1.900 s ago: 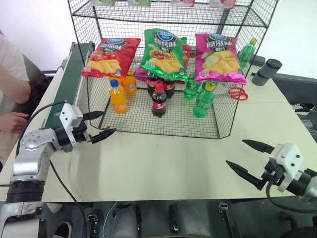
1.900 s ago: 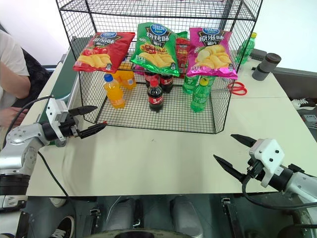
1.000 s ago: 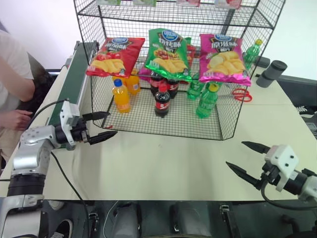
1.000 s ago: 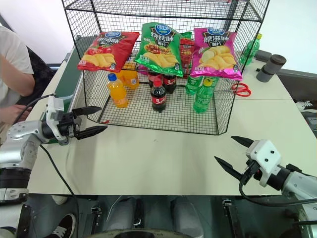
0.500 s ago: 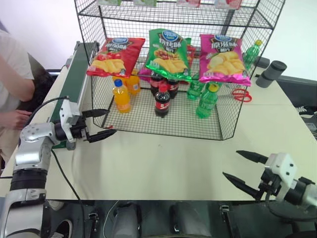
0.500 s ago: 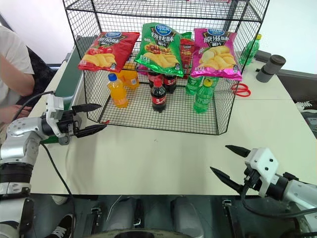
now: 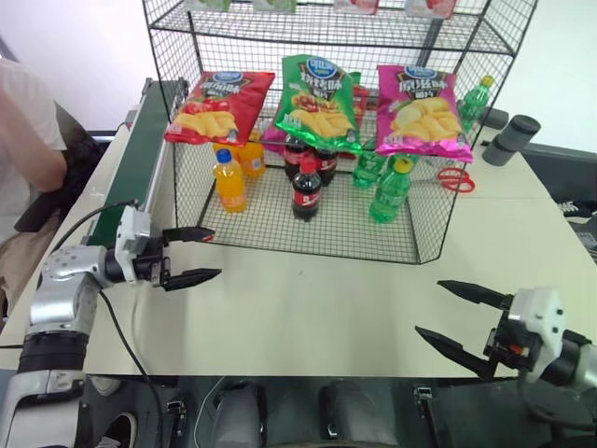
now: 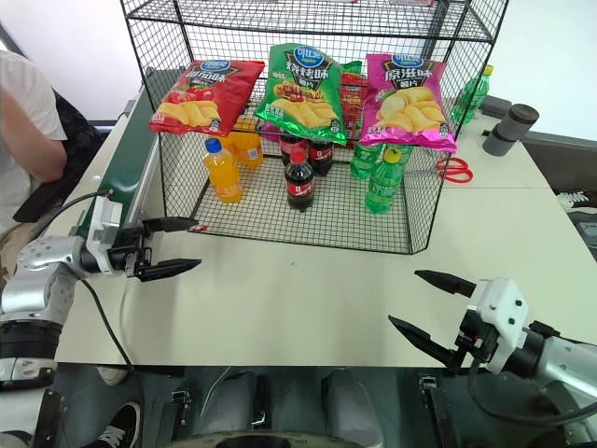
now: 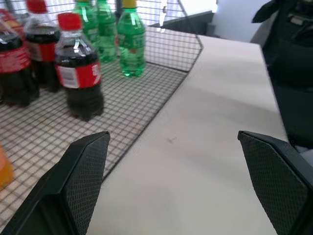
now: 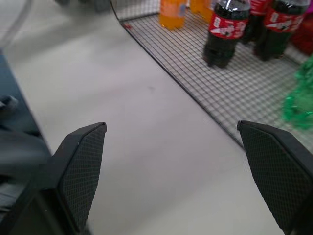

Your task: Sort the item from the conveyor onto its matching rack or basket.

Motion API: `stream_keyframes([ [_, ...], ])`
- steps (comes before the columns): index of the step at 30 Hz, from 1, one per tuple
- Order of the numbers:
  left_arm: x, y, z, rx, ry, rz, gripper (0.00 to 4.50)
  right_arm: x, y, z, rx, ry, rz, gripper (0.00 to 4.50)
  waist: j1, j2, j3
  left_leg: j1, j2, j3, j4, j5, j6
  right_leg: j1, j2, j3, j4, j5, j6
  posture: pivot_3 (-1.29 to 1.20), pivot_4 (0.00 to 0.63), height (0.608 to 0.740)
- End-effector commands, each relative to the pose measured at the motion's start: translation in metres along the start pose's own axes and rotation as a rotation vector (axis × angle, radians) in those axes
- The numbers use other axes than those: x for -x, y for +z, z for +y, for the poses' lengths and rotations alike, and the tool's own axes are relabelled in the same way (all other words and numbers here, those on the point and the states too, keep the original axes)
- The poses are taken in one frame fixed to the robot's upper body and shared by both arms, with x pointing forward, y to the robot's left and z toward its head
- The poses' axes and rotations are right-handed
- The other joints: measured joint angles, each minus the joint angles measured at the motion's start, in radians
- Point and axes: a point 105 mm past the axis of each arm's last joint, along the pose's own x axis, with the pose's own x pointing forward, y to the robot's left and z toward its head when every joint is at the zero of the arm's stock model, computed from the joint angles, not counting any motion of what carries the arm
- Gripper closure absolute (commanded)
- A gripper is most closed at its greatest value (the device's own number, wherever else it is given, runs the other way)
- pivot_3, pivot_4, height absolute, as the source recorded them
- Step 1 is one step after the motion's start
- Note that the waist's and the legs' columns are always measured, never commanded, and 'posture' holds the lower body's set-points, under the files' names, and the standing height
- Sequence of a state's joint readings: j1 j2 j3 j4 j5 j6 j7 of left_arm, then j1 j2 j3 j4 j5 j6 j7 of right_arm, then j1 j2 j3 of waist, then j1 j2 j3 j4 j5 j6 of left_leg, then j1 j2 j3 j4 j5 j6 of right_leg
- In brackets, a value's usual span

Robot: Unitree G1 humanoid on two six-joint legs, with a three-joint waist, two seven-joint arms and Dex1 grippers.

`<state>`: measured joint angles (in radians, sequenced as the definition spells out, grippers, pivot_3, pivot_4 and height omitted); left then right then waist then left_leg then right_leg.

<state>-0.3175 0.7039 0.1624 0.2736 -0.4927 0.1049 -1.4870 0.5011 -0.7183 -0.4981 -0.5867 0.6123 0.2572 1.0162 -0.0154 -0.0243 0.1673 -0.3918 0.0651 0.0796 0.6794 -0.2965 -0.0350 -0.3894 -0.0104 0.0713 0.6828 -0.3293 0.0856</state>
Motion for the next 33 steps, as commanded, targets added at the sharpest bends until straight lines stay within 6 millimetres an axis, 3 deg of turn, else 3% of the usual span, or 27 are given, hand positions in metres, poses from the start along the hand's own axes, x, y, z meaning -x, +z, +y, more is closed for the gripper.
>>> stream_keyframes([
  [1, 0.001, 0.008, 0.000, -0.057, -0.006, -0.006, 0.00, 0.001, 0.007, 0.003, 0.027, 0.023, -0.025, 0.03, 0.000, 0.000, 0.000, 0.000, 0.000, 0.000, 0.000, 0.000, 0.000, 0.000, 0.000, 0.000, 0.000, 0.000, 0.000, 0.00, 0.150, 0.740],
  [10, 0.000, 0.009, 0.005, -0.073, 0.021, -0.021, 0.00, -0.006, 0.004, -0.011, 0.066, -0.047, -0.035, 0.03, -0.001, 0.000, 0.000, 0.000, 0.000, 0.000, 0.000, 0.000, 0.000, 0.000, 0.000, 0.000, 0.000, 0.000, 0.000, 0.00, 0.150, 0.740],
  [33, -0.005, 0.007, 0.004, -0.085, 0.046, -0.037, 0.00, -0.013, 0.003, -0.009, 0.115, -0.041, -0.029, 0.03, 0.000, 0.000, 0.000, 0.000, 0.000, 0.000, 0.001, 0.000, 0.000, 0.000, 0.000, 0.000, 0.000, 0.000, 0.000, 0.00, 0.150, 0.740],
])
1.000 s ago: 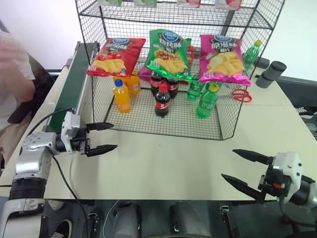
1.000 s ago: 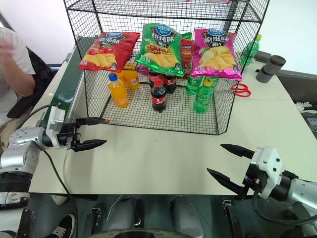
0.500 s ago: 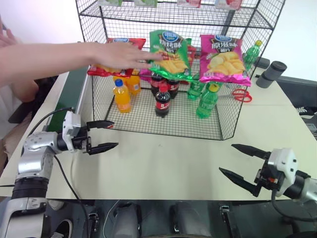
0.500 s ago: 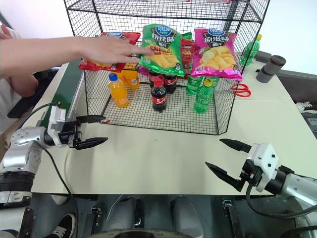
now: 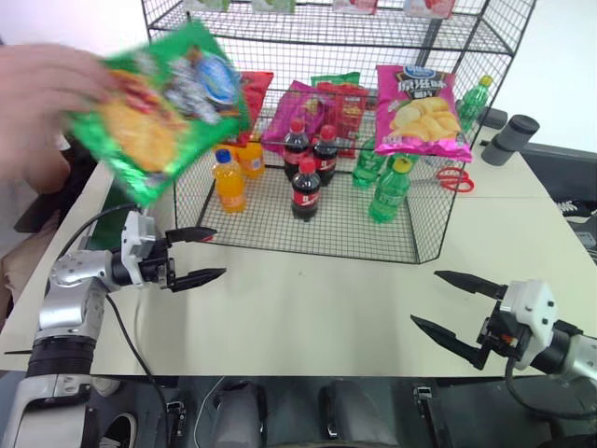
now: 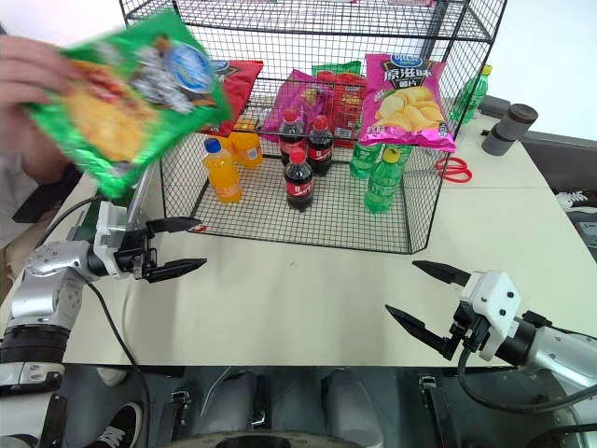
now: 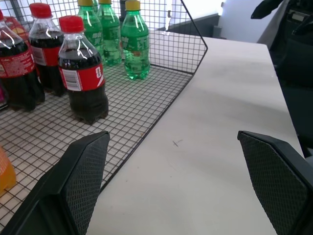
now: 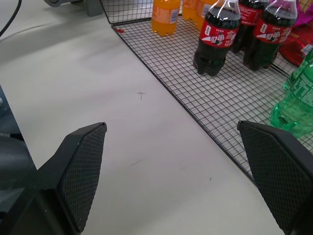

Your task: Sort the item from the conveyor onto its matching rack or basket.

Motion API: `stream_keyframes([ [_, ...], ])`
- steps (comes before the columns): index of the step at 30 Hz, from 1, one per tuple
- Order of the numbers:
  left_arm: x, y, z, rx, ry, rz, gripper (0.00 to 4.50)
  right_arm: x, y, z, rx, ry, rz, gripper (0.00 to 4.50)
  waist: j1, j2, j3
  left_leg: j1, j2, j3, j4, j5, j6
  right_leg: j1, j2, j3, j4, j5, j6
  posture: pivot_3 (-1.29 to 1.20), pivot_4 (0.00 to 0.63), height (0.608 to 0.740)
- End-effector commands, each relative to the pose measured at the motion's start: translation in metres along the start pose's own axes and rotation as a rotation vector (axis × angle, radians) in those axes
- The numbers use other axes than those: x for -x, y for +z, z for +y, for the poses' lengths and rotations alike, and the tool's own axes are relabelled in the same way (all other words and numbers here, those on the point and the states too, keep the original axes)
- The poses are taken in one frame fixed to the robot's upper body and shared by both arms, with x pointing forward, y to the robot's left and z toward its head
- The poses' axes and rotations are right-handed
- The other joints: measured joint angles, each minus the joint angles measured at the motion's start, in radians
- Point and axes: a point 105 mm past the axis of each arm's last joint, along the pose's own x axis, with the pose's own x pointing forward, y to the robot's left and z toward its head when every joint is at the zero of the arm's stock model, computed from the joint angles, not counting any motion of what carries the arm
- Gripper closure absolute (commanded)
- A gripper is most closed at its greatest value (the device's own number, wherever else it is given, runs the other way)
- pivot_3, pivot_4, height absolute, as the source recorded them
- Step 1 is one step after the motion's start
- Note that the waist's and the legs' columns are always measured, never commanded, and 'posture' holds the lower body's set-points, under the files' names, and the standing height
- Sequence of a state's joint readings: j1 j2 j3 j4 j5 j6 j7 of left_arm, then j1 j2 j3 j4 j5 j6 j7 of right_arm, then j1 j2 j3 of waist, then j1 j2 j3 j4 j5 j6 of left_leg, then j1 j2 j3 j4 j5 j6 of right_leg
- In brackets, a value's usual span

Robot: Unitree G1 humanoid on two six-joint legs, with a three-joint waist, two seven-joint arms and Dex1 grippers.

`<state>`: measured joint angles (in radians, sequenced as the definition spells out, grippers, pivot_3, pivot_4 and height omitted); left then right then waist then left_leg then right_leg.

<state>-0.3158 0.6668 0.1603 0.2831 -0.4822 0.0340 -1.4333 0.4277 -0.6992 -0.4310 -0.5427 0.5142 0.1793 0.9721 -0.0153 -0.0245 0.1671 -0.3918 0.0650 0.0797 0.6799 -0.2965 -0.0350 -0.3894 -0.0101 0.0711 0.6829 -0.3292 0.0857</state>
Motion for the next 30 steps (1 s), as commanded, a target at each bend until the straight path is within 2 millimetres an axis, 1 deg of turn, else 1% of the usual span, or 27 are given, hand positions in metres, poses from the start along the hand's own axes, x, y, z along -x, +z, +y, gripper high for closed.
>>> stream_keyframes([
  [1, 0.001, 0.008, 0.000, -0.038, 0.000, -0.011, 0.00, -0.001, 0.006, 0.001, 0.027, 0.003, -0.020, 0.03, 0.000, 0.000, 0.000, 0.000, 0.000, 0.000, 0.000, 0.000, 0.000, 0.000, 0.000, 0.000, 0.000, 0.000, 0.000, 0.00, 0.150, 0.740],
  [9, 0.000, 0.006, 0.000, -0.046, 0.010, -0.010, 0.00, -0.011, 0.015, 0.003, 0.043, 0.005, -0.070, 0.03, 0.000, 0.000, 0.000, 0.000, 0.000, 0.000, 0.000, 0.000, 0.000, 0.000, 0.000, 0.000, 0.000, 0.000, 0.000, 0.00, 0.150, 0.740],
  [12, 0.000, 0.006, 0.001, -0.037, 0.026, -0.017, 0.00, -0.013, 0.016, 0.003, 0.042, 0.008, -0.071, 0.03, 0.000, 0.000, 0.000, 0.000, 0.000, 0.000, 0.000, 0.000, 0.000, 0.000, 0.000, 0.000, 0.000, 0.000, 0.000, 0.00, 0.150, 0.740],
  [18, 0.004, 0.003, 0.012, -0.019, 0.119, -0.031, 0.00, -0.018, 0.017, -0.001, 0.055, 0.012, -0.080, 0.03, -0.001, 0.000, 0.000, 0.000, 0.000, 0.000, 0.000, 0.000, 0.000, 0.000, 0.000, 0.000, 0.000, 0.000, 0.000, 0.00, 0.150, 0.740],
  [30, 0.005, 0.004, 0.011, -0.029, 0.128, -0.028, 0.00, -0.022, 0.017, -0.002, 0.066, 0.014, -0.091, 0.03, 0.000, 0.000, 0.000, 0.000, 0.000, 0.000, 0.001, 0.000, 0.000, 0.000, 0.000, 0.000, 0.000, 0.000, 0.000, 0.00, 0.150, 0.740],
])
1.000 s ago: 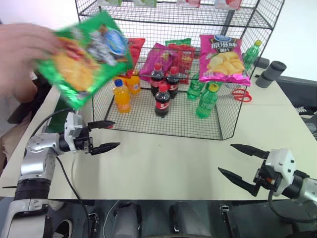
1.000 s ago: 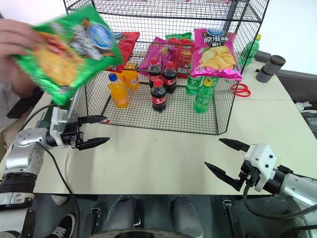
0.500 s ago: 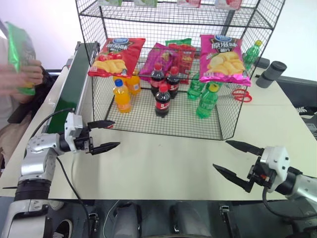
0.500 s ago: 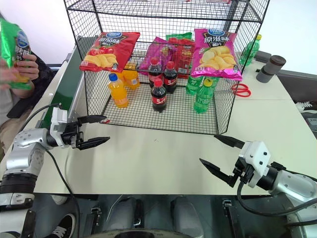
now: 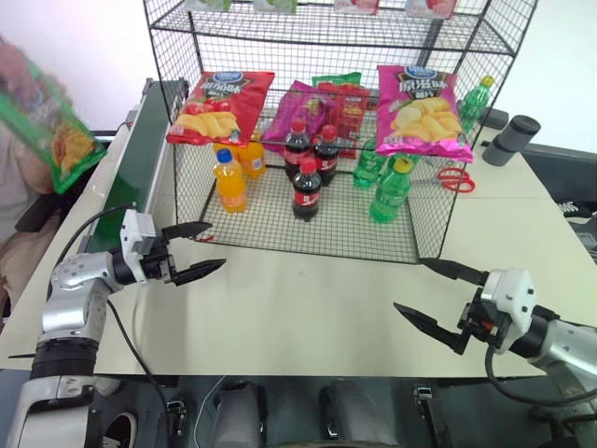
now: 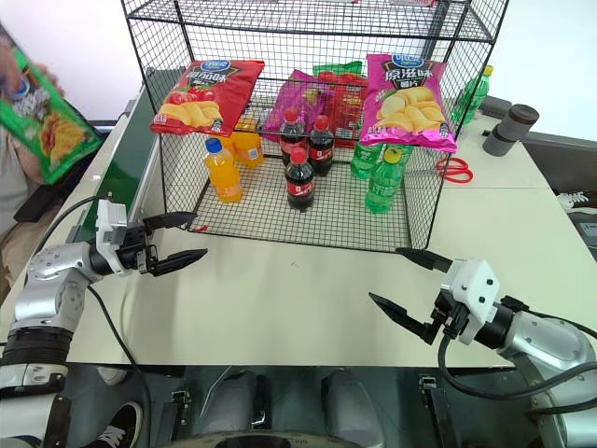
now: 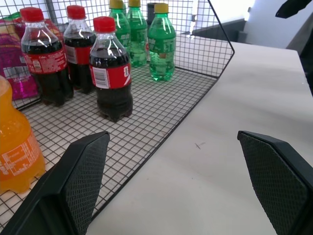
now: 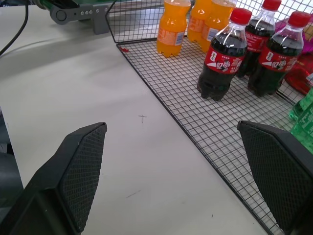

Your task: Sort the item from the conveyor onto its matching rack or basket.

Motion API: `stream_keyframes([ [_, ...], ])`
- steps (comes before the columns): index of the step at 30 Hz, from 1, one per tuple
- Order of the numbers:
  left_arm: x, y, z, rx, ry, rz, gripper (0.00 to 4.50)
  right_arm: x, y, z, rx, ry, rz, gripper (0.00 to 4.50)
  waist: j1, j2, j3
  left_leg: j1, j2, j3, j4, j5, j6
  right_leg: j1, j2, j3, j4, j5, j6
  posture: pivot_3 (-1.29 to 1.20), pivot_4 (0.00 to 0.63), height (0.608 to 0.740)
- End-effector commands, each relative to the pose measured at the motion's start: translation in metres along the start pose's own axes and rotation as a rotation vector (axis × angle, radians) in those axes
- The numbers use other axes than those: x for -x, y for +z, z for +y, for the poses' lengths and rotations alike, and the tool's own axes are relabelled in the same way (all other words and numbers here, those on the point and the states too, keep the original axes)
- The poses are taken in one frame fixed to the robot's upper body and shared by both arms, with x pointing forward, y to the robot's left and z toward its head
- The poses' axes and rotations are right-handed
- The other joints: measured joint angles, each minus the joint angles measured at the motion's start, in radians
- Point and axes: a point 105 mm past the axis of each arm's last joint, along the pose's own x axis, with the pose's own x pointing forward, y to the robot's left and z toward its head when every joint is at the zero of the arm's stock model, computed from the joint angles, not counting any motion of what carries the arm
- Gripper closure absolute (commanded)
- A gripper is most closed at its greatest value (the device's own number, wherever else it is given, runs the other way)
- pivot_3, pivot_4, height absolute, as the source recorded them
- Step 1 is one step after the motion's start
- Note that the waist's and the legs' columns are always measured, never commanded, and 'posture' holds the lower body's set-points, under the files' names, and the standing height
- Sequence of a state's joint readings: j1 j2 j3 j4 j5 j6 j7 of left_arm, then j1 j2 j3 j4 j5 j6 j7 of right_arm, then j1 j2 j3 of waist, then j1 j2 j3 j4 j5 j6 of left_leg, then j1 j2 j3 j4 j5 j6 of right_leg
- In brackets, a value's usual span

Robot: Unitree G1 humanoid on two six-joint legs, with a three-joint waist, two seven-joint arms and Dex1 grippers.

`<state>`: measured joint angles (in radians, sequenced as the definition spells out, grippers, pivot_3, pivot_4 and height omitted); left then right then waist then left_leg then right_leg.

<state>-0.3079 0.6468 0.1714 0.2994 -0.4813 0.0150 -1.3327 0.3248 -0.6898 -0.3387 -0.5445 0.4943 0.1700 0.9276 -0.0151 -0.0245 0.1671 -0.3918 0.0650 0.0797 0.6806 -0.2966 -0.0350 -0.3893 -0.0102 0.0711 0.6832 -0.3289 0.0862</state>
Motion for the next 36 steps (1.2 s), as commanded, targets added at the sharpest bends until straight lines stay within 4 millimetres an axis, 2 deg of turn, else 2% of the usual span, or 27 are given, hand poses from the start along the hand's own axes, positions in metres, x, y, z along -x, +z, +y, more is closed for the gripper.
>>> stream_keyframes([
  [1, 0.004, 0.009, 0.003, -0.028, 0.025, -0.021, 0.00, 0.000, 0.005, -0.001, 0.022, -0.012, -0.025, 0.03, 0.000, 0.000, 0.000, 0.000, 0.000, 0.000, 0.000, 0.000, 0.000, 0.000, 0.000, 0.000, 0.000, 0.000, 0.000, 0.00, 0.150, 0.740],
  [11, 0.002, 0.013, 0.006, -0.038, 0.045, -0.038, 0.00, -0.004, 0.005, 0.004, 0.017, -0.010, -0.034, 0.03, 0.000, 0.000, 0.000, 0.000, 0.000, 0.000, 0.000, 0.000, 0.000, 0.000, 0.000, 0.000, 0.000, 0.000, 0.000, 0.00, 0.150, 0.740],
  [14, 0.001, 0.015, 0.008, 0.013, 0.049, -0.055, 0.00, -0.005, 0.005, 0.006, 0.011, -0.003, -0.036, 0.03, 0.000, 0.000, 0.000, 0.000, 0.000, 0.000, 0.000, 0.000, 0.000, 0.000, 0.000, 0.000, 0.000, 0.000, 0.000, 0.00, 0.150, 0.740],
  [24, 0.008, 0.017, 0.006, 0.009, 0.061, -0.050, 0.00, -0.004, 0.006, 0.003, 0.019, 0.011, -0.038, 0.03, -0.002, 0.000, 0.000, 0.000, 0.000, 0.000, 0.000, 0.000, 0.000, 0.000, 0.000, 0.000, 0.000, 0.000, 0.000, 0.00, 0.150, 0.740],
  [30, 0.019, 0.019, 0.005, 0.003, 0.093, -0.037, 0.00, -0.008, 0.009, 0.005, 0.001, 0.037, -0.055, 0.03, -0.001, 0.000, 0.000, 0.000, 0.000, 0.000, 0.000, 0.000, 0.000, 0.000, 0.000, 0.000, 0.000, 0.000, 0.000, 0.00, 0.150, 0.740],
  [36, 0.032, 0.030, 0.005, -0.075, 0.160, -0.050, 0.00, -0.019, 0.015, 0.007, -0.042, 0.091, -0.095, 0.03, -0.002, 0.000, 0.000, 0.000, 0.001, 0.000, 0.000, 0.000, 0.000, 0.000, 0.000, 0.000, 0.000, 0.000, 0.000, 0.00, 0.150, 0.740],
])
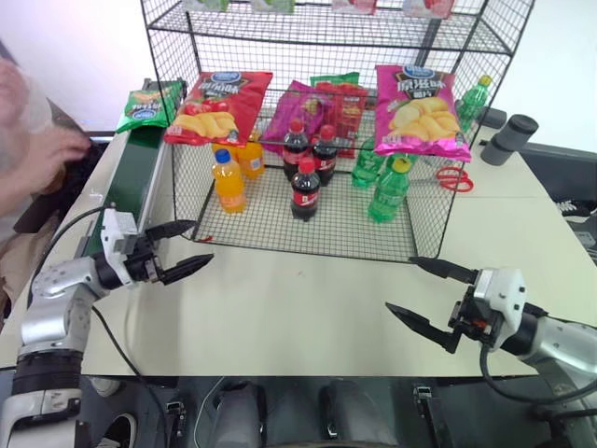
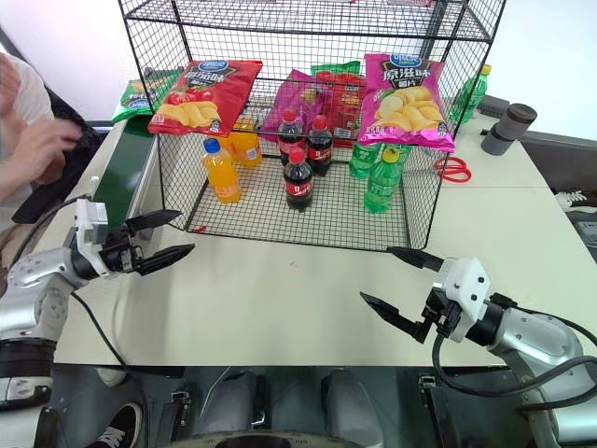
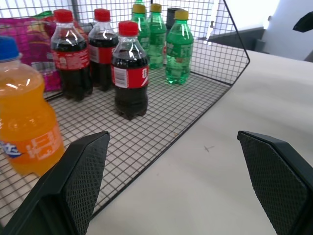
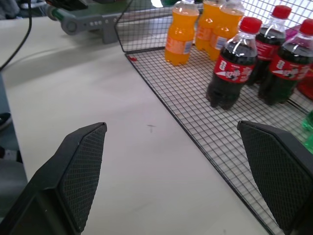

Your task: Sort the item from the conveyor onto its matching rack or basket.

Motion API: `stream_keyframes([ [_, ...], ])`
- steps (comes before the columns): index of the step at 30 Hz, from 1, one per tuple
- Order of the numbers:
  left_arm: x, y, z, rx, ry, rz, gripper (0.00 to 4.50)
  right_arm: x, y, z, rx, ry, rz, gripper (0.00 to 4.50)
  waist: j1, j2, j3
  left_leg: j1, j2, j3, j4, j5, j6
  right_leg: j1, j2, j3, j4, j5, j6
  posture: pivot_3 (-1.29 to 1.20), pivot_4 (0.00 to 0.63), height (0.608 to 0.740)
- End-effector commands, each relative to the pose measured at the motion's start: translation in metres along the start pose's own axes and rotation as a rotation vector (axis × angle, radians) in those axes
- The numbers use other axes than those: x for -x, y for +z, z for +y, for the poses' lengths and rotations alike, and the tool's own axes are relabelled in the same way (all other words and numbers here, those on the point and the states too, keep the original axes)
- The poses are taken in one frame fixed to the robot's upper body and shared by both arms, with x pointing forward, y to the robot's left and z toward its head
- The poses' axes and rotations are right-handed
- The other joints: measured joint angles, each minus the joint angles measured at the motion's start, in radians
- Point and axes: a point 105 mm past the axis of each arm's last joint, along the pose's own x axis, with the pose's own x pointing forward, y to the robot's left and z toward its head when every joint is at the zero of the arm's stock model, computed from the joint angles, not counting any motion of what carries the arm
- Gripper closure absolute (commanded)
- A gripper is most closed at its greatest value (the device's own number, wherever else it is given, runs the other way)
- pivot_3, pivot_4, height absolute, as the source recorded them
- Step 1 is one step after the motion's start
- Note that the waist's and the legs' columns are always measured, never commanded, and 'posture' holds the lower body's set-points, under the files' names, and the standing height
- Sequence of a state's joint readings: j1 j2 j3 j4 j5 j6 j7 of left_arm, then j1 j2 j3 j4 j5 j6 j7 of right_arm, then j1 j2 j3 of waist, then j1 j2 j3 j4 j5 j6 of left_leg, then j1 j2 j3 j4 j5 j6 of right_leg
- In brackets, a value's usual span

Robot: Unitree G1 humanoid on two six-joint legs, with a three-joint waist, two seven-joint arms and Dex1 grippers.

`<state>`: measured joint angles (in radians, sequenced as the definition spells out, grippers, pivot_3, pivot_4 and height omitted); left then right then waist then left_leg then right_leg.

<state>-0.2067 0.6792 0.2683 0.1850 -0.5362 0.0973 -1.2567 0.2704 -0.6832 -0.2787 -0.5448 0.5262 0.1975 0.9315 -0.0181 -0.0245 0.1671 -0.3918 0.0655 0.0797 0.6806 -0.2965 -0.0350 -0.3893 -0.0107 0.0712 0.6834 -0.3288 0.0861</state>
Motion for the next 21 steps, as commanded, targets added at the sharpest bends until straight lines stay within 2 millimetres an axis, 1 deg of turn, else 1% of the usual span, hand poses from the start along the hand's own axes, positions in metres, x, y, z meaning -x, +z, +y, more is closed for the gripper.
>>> stream_keyframes([
  [1, 0.010, 0.022, 0.004, -0.134, 0.047, -0.031, 0.00, -0.009, 0.009, 0.002, -0.006, 0.047, -0.049, 0.03, 0.001, 0.000, 0.000, 0.000, 0.000, 0.000, 0.000, 0.000, 0.000, 0.000, 0.000, 0.000, 0.000, 0.000, 0.000, 0.00, 0.150, 0.740],
  [3, 0.016, 0.022, 0.005, -0.167, 0.077, -0.025, 0.00, -0.017, 0.012, 0.004, -0.039, 0.094, -0.072, 0.03, -0.001, 0.000, 0.000, 0.000, 0.000, 0.000, 0.000, 0.000, 0.000, 0.000, 0.000, 0.000, 0.000, 0.000, 0.000, 0.00, 0.150, 0.740],
  [5, 0.021, 0.022, 0.007, -0.213, 0.118, -0.010, 0.00, -0.024, 0.018, 0.001, -0.083, 0.108, -0.115, 0.03, -0.001, 0.000, 0.000, 0.000, 0.000, 0.000, 0.000, 0.000, 0.000, 0.000, 0.000, 0.000, 0.000, 0.000, 0.000, 0.00, 0.150, 0.740],
  [8, 0.033, 0.023, 0.005, -0.436, 0.136, 0.062, 0.00, -0.037, 0.022, 0.006, -0.084, 0.202, -0.137, 0.03, 0.000, 0.000, 0.000, 0.000, 0.000, 0.000, 0.000, 0.000, 0.000, 0.000, -0.001, 0.000, 0.000, 0.000, 0.000, 0.00, 0.150, 0.740],
  [10, 0.037, 0.024, -0.002, -0.525, 0.112, 0.089, 0.00, -0.045, 0.021, 0.006, -0.066, 0.218, -0.128, 0.03, 0.000, 0.000, 0.000, 0.000, 0.001, 0.000, 0.000, 0.000, 0.000, 0.000, -0.001, 0.000, 0.000, 0.000, 0.000, 0.00, 0.150, 0.740],
  [11, 0.040, 0.025, -0.009, -0.582, 0.088, 0.100, 0.00, -0.048, 0.022, 0.007, -0.065, 0.236, -0.135, 0.03, 0.001, 0.000, 0.000, 0.000, 0.001, 0.000, 0.000, 0.000, 0.000, -0.001, -0.001, 0.000, 0.000, 0.000, 0.000, 0.00, 0.150, 0.740],
  [13, 0.047, 0.025, -0.014, -0.733, 0.087, 0.153, 0.00, -0.051, 0.026, 0.010, -0.096, 0.285, -0.162, 0.03, 0.001, -0.001, 0.000, 0.000, 0.001, 0.000, 0.000, 0.000, 0.000, -0.001, -0.001, 0.000, 0.000, 0.000, 0.000, 0.00, 0.150, 0.740],
  [18, 0.067, 0.018, -0.016, -0.910, 0.115, 0.264, 0.00, -0.060, 0.028, 0.005, -0.070, 0.307, -0.174, 0.03, 0.000, -0.001, 0.000, 0.000, 0.001, 0.001, 0.000, 0.000, 0.000, -0.001, -0.003, 0.000, 0.000, 0.000, -0.001, 0.00, 0.150, 0.740],
  [21, 0.094, 0.013, -0.005, -1.011, 0.247, 0.377, 0.00, -0.071, 0.024, 0.007, -0.024, 0.326, -0.158, 0.03, 0.000, -0.001, 0.000, 0.000, 0.001, 0.001, 0.000, 0.000, 0.001, -0.001, -0.003, 0.000, -0.001, 0.000, -0.001, 0.00, 0.150, 0.740],
])
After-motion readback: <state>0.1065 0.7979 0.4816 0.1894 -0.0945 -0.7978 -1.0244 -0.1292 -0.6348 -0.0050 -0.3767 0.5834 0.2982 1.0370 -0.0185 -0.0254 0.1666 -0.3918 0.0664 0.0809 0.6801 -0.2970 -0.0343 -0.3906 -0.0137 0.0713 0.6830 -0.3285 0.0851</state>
